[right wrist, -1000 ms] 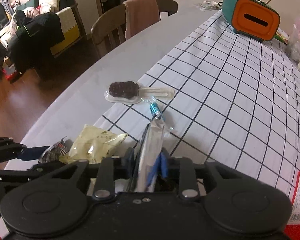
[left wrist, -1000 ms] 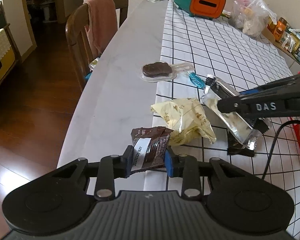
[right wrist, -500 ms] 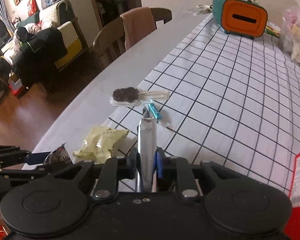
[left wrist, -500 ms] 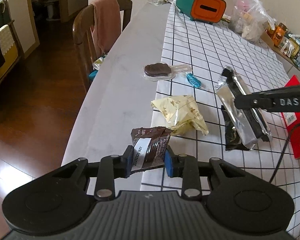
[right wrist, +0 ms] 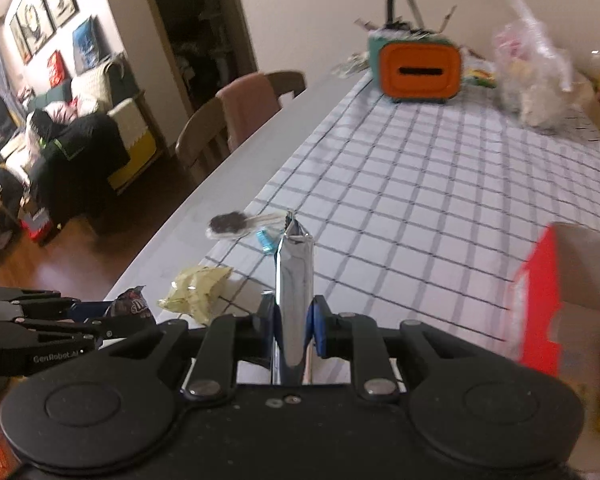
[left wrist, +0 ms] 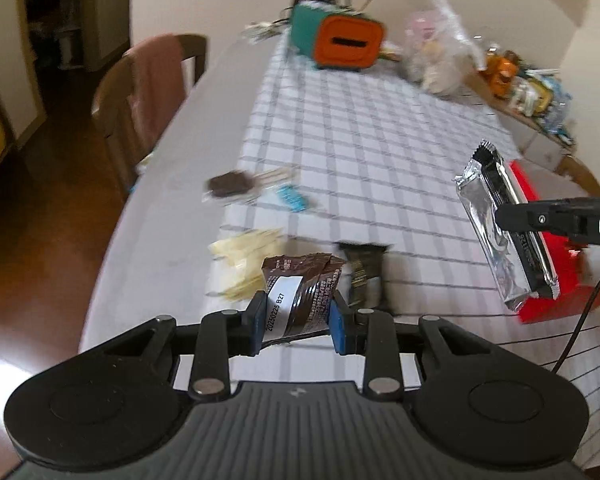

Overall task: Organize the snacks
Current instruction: 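Carry the brown packet and silver wrapper into the red box and release them, then move both tools back toward the blue candy and dark wrapper, then grasp the small blue candy with the left tool while the right tool grasps the dark wrapper, then carry the blue candy and dark wrapper over the red box and lower them inside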

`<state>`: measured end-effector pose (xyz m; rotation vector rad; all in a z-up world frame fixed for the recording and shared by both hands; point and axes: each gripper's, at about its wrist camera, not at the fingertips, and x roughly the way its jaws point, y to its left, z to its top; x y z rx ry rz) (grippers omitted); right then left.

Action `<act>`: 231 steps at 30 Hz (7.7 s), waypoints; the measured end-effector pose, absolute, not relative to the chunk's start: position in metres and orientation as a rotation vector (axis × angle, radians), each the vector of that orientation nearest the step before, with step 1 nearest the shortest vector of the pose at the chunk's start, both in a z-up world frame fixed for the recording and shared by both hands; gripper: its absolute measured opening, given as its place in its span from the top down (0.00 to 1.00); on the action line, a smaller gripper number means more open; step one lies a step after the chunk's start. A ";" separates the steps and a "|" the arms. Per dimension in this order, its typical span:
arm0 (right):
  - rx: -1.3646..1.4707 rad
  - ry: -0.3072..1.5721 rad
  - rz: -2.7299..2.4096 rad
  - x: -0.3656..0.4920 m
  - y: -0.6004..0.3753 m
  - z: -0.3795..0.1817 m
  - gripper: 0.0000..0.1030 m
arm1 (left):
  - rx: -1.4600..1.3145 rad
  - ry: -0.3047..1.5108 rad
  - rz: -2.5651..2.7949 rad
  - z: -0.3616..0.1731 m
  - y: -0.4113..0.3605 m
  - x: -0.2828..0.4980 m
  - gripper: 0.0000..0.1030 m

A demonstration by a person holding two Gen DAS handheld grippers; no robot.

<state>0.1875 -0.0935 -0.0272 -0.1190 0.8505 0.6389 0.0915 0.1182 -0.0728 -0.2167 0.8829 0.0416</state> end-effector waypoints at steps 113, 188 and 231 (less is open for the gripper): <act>0.026 0.725 0.481 0.182 -0.384 -0.009 0.75 | 0.065 0.824 -0.158 -0.016 -0.202 0.183 0.23; -0.298 1.087 0.561 0.228 -0.002 -0.143 0.28 | -0.295 1.203 0.279 -0.141 0.126 0.301 0.50; -0.098 1.013 0.496 0.200 -0.085 -0.086 0.70 | -0.326 1.122 0.204 -0.095 0.110 0.239 0.90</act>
